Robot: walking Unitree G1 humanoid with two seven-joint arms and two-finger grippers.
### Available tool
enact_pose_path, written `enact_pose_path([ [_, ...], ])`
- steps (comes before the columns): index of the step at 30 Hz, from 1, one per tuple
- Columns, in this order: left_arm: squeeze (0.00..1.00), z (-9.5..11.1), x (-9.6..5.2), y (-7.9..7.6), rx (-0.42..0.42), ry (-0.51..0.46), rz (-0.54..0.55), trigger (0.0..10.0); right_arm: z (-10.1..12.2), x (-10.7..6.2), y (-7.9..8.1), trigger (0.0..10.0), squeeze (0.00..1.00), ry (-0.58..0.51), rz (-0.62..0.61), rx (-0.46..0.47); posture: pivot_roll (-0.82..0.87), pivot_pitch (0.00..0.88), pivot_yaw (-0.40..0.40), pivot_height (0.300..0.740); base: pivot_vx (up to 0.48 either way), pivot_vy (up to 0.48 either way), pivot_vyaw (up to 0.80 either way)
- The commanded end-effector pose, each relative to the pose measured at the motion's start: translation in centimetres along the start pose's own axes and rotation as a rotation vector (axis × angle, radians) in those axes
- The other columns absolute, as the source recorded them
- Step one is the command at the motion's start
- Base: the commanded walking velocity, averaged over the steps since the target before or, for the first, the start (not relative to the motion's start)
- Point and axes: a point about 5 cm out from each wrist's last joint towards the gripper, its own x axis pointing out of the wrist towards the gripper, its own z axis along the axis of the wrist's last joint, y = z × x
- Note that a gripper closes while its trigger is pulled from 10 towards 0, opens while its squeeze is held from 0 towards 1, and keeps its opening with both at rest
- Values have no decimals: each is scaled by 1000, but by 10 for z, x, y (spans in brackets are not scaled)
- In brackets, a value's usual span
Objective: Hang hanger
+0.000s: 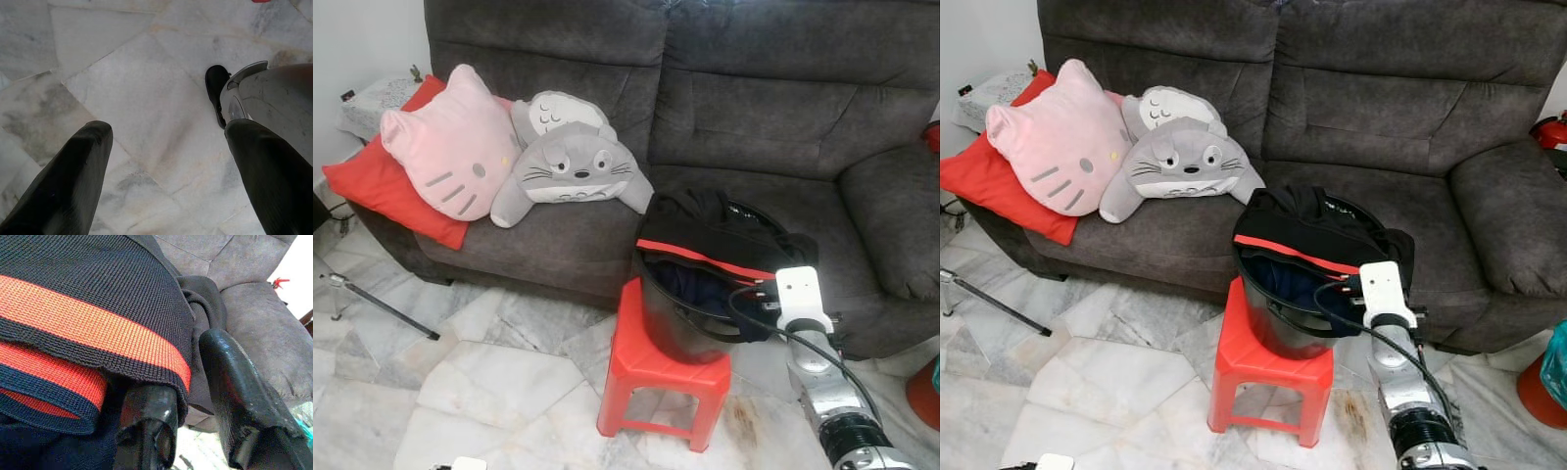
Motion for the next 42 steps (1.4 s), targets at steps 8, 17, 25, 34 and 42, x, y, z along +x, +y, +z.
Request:
enact_pose_path([
  [8, 0, -7, -1, 2, 13, 27, 5, 10000, 1, 2, 0, 0, 0, 11, 3, 11, -111, 25, -2, 740, 0, 0, 0],
  [17, 0, -7, -1, 2, 15, 28, 7, 10000, 6, 4, -2, 0, 0, -10, -9, 18, -111, 24, 0, 740, 0, 0, 0],
  [25, 0, -7, -1, 2, 17, 27, 7, 10000, 39, 11, -18, 0, 0, -139, -81, 28, -114, 20, 2, 740, 0, 0, 0],
  [34, 0, -7, -1, 2, 17, 25, 5, 10000, 86, 11, -27, 0, 0, -309, -107, 45, -117, 15, 2, 740, 0, 0, 0],
  [42, 0, -7, -1, 2, 15, 25, 7, 10000, 124, 2, -37, 0, 0, -436, -155, 64, -119, 13, 2, 740, 0, 0, 0],
])
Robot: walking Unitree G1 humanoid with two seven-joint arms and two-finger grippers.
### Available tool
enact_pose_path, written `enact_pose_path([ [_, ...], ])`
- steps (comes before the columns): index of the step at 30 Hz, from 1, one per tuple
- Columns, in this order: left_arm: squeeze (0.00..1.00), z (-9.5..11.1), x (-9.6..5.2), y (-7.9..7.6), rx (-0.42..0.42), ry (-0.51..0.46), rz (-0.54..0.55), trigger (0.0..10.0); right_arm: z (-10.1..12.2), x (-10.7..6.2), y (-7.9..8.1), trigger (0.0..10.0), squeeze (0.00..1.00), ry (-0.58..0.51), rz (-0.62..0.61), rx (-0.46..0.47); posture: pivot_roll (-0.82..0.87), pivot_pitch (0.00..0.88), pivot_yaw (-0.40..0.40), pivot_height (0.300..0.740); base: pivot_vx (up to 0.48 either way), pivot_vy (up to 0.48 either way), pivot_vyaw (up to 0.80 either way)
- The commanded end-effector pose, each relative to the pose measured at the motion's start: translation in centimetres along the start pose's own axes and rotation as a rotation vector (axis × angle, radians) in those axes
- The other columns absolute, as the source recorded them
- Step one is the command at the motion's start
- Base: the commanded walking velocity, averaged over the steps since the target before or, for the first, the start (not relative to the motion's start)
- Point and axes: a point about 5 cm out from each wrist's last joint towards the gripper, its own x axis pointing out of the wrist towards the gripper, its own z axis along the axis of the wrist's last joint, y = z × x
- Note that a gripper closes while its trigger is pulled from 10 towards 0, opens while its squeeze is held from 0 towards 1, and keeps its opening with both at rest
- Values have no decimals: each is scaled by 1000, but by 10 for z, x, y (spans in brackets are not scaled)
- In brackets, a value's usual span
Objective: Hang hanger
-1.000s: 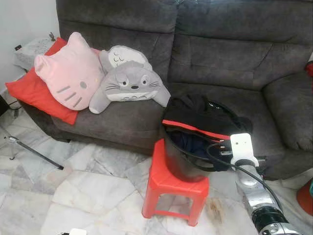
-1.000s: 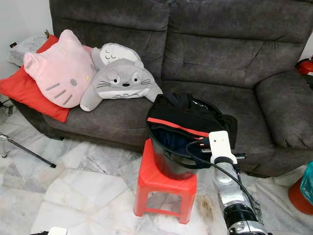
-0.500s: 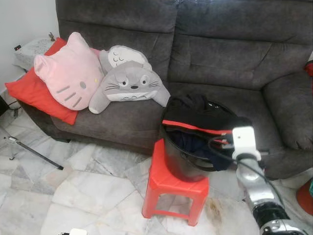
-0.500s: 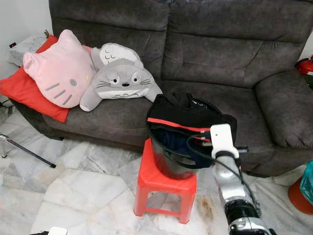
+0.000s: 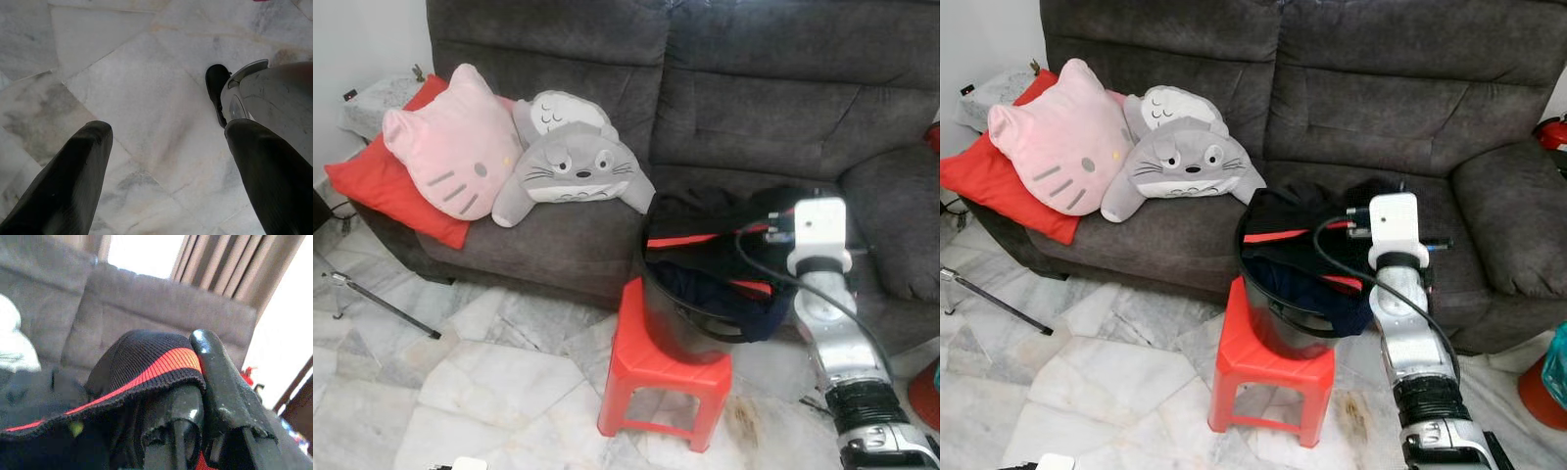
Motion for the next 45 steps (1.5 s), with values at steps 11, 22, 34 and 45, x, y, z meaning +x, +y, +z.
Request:
enact_pose_path([
  [11, 0, -7, -1, 2, 10, 25, 5, 10000, 65, 21, -45, 0, 0, -181, -147, 7, -127, 13, 5, 740, 0, 0, 0],
  [22, 0, -7, -1, 4, 9, 28, 11, 10000, 127, 50, -101, 0, 0, -362, -234, -101, -150, 16, 11, 740, 0, 0, 0],
  [34, 0, -7, -2, 5, 12, 31, 9, 10000, 82, 10, -35, 4667, 0, -175, -39, 104, -143, 18, 13, 740, 0, 0, 0],
  [45, 0, -7, -1, 4, 17, 35, 4, 10000, 45, -54, 16, 10000, 0, 35, 73, 239, -142, 15, 4, 740, 0, 0, 0],
])
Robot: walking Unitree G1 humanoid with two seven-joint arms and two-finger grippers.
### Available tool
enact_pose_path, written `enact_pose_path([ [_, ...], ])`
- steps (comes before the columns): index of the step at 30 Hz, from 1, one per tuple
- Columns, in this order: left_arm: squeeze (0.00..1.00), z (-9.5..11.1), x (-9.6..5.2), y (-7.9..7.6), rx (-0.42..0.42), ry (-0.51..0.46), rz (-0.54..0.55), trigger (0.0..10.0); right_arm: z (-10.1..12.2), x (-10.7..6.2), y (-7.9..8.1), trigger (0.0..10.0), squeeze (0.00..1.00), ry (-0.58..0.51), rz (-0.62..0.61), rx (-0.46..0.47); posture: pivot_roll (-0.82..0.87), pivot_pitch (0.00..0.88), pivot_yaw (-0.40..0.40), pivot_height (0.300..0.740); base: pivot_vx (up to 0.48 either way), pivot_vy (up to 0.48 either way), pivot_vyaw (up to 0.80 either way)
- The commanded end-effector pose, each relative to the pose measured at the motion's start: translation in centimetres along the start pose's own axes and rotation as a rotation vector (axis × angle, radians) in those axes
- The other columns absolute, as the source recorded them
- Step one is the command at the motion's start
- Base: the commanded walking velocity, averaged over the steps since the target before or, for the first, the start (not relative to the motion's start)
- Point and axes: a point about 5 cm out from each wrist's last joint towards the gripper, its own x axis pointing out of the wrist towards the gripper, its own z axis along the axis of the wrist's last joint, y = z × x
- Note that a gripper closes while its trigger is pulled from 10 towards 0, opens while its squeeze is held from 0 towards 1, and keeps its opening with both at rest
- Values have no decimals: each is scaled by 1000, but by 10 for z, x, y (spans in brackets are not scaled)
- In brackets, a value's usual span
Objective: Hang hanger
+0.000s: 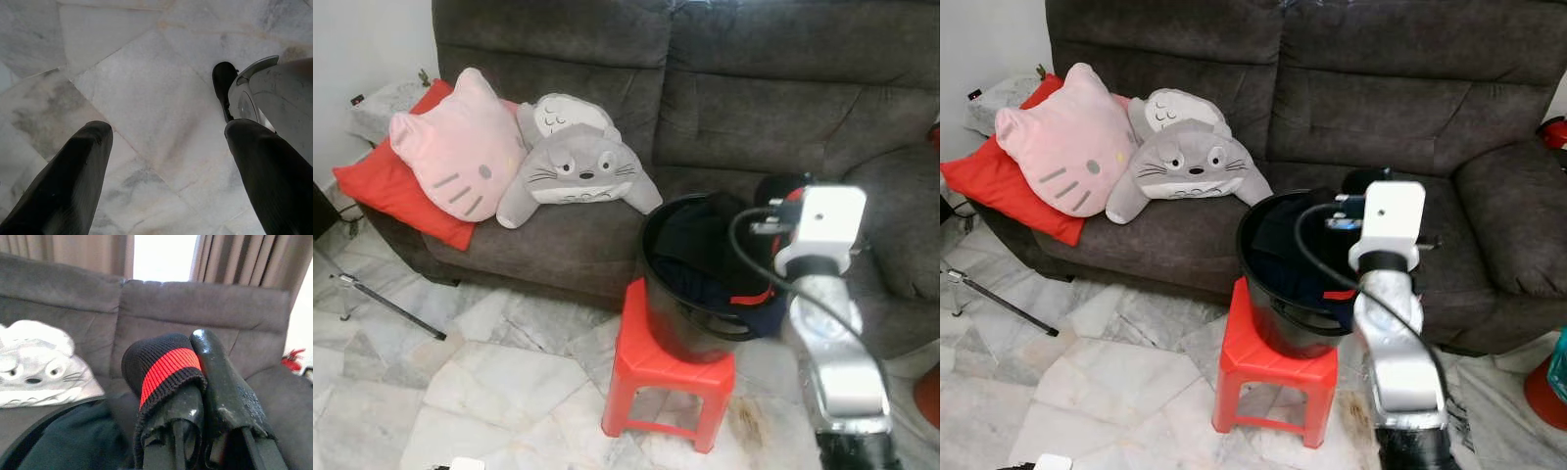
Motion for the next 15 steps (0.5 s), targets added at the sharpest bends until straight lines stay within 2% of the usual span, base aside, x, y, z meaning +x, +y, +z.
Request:
enact_pose_path([
  [1, 0, -6, -1, 1, 11, 26, -3, 10000, 6, -4, -2, 10000, 0, -6, -6, 9, -142, 15, 2, 740, 0, 0, 0],
  [10, 0, -7, -1, 3, 15, 29, 5, 10000, -10, -23, 0, 10000, 0, 68, 5, 34, -128, 17, -2, 740, 0, 0, 0],
  [13, 0, -8, -2, 3, 4, 26, 15, 10000, -21, -42, -4, 10000, 0, 82, 63, -63, -121, 13, -12, 740, 0, 0, 0],
  [15, 0, -8, -2, 3, 4, 26, 16, 10000, -32, -51, -19, 10000, 0, 132, 44, -108, -129, 7, -9, 740, 0, 0, 0],
])
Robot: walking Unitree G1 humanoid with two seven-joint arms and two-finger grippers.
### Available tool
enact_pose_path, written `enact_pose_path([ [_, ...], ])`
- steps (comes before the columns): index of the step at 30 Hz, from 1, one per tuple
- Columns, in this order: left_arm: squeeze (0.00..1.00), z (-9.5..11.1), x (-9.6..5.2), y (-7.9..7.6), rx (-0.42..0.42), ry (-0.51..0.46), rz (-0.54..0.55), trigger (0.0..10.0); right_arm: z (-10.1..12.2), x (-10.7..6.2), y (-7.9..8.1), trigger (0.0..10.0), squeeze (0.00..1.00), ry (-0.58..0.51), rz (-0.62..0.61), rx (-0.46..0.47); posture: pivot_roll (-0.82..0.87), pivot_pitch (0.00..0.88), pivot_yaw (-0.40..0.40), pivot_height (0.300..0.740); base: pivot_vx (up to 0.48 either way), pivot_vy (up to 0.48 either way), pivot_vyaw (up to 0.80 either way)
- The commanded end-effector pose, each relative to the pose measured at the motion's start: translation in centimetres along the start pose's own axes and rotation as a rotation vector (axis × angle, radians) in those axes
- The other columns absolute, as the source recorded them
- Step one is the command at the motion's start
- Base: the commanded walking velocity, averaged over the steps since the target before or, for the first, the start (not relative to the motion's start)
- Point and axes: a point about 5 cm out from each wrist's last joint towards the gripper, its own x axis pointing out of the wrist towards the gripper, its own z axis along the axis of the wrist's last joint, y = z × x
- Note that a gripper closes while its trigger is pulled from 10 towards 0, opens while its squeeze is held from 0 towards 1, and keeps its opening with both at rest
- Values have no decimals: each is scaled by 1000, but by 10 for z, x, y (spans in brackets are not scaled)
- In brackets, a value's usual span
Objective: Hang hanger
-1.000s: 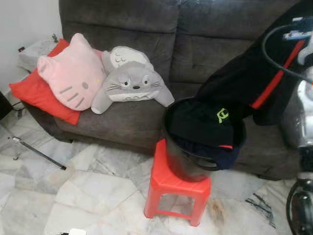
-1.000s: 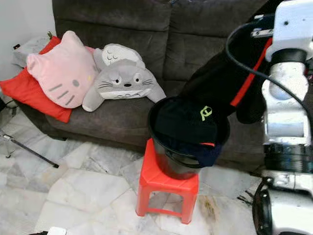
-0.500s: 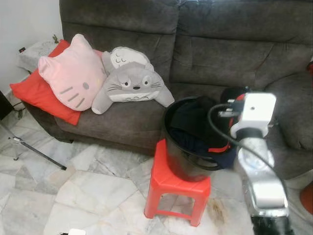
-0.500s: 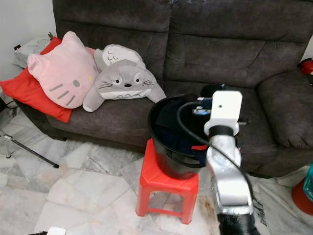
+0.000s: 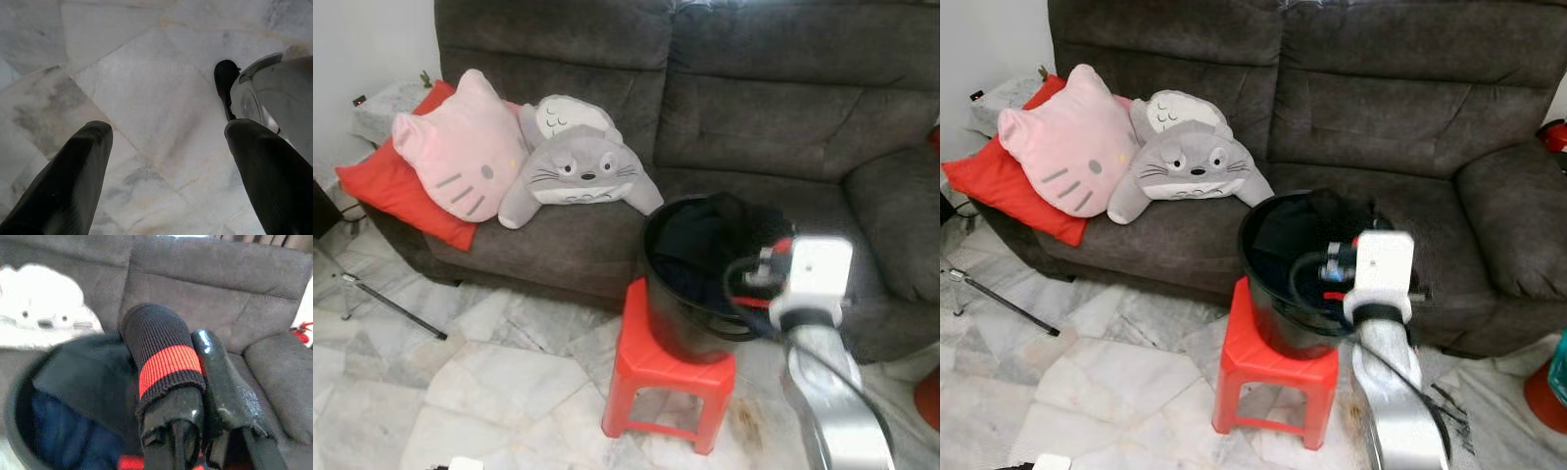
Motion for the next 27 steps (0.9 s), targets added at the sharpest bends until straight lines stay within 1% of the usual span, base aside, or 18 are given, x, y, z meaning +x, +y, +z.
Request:
enact_pose_path([
  [1, 0, -7, -1, 2, 6, 20, 8, 10000, -2, -7, -16, 10000, 0, 3, -26, -37, -131, 6, -9, 740, 0, 0, 0],
  [2, 0, -7, -2, 2, 8, 21, 8, 10000, -5, -9, -20, 10000, 0, 16, -28, -46, -133, 5, -8, 740, 0, 0, 0],
  [3, 0, -7, -2, 2, 8, 21, 8, 10000, -5, -9, -20, 10000, 0, 16, -28, -46, -133, 5, -8, 740, 0, 0, 0],
  [4, 0, -7, -2, 2, 10, 22, 7, 10000, -6, -10, -23, 10000, 0, 18, -26, -74, -133, 5, -8, 740, 0, 0, 0],
  [5, 0, -8, -2, 2, 13, 23, 6, 10000, -9, -13, -39, 10000, 0, 12, -56, -180, -141, 0, -5, 740, 0, 0, 0],
  [6, 0, -8, -2, 2, 13, 23, 6, 10000, -9, -13, -39, 10000, 0, 12, -56, -180, -141, 0, -5, 740, 0, 0, 0],
  [7, 0, -8, -2, 2, 15, 23, 6, 10000, -9, -13, -49, 10000, 0, 20, -96, -190, -148, 0, -2, 740, 0, 0, 0],
  [8, 0, -8, -2, 3, 18, 23, 6, 10000, -9, -12, -59, 10000, 0, 29, -156, -164, -152, 0, 0, 740, 0, 0, 0],
  [10, 0, -8, -2, 3, 20, 24, 6, 10000, -8, -11, -62, 10000, 0, 29, -177, -147, -152, 0, 0, 740, 0, 0, 0],
  [13, 0, -9, -2, 3, 21, 24, 5, 10000, -7, -9, -63, 10000, 0, 19, -188, -135, -152, 0, 3, 740, 0, 0, 0],
  [15, 0, -10, -2, 2, 24, 23, 4, 10000, -3, -5, -52, 10000, 0, -25, -136, -128, -141, 0, 0, 740, 0, 0, 0],
  [17, 0, -10, -2, 2, 24, 23, 4, 10000, -3, -5, -52, 10000, 0, -25, -136, -128, -141, 0, 0, 740, 0, 0, 0],
  [18, 0, -10, -2, 2, 23, 23, 5, 10000, -4, -5, -47, 10000, 0, -38, -106, -134, -138, 0, -2, 740, 0, 0, 0],
  [21, 0, -11, -3, 2, 23, 23, 7, 10000, -7, -6, -42, 10000, 0, -43, -82, -139, -138, 0, -1, 740, 0, 0, 0],
  [27, 0, -12, -3, 2, 27, 25, 5, 10000, -10, -7, -44, 10000, 0, -40, -91, -137, -141, 0, 1, 740, 0, 0, 0],
])
